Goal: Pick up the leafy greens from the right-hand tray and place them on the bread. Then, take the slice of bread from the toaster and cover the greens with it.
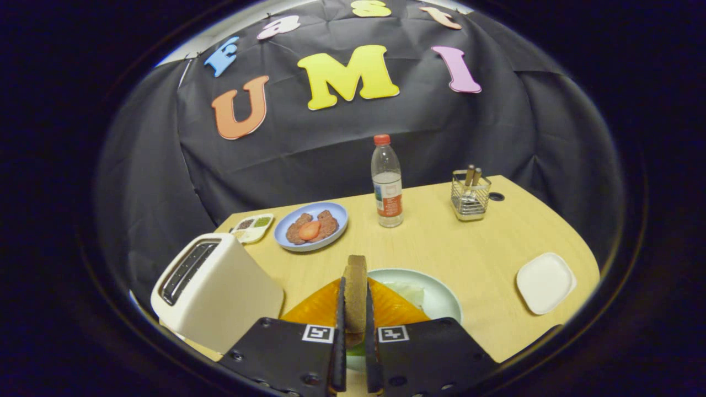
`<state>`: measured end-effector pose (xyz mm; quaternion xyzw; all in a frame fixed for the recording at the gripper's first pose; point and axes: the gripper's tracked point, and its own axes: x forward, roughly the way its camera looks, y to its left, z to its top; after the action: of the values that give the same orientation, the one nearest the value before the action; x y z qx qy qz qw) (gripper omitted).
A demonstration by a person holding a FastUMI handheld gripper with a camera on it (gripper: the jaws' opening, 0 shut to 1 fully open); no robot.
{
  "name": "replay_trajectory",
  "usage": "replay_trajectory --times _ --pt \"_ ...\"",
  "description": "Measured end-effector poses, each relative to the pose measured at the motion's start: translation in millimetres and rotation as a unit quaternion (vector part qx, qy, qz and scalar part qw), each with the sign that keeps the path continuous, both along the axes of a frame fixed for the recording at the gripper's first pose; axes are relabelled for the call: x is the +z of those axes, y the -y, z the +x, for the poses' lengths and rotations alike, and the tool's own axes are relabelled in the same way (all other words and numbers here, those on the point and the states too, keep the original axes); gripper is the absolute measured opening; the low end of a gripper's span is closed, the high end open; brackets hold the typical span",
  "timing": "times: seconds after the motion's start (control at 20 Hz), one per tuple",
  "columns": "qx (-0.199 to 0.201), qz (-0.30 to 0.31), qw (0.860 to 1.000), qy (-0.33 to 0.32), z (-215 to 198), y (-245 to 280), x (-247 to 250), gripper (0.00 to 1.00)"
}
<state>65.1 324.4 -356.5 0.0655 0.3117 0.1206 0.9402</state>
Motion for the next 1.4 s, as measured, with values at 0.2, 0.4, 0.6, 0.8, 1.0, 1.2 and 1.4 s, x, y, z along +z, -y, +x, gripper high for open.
replay_trajectory --times 0.2,0.4,0.6,0.8,1.0,1.2,1.4 --pt "-0.008 -0.022 1.0 -0.002 4 23 -7 0.3" --pt "-0.021 -0.034 0.999 0.008 11 43 -2 0.77" --pt "-0.023 -0.036 0.999 0.034 18 62 22 0.88" --pt "-0.013 -0.047 0.996 0.077 24 91 71 0.96" --pt "-0.008 -0.059 0.989 0.136 20 131 151 0.96" --pt "-0.011 -0.068 0.978 0.197 4 166 235 0.96" --pt "-0.018 -0.073 0.97 0.231 -24 190 288 0.96"
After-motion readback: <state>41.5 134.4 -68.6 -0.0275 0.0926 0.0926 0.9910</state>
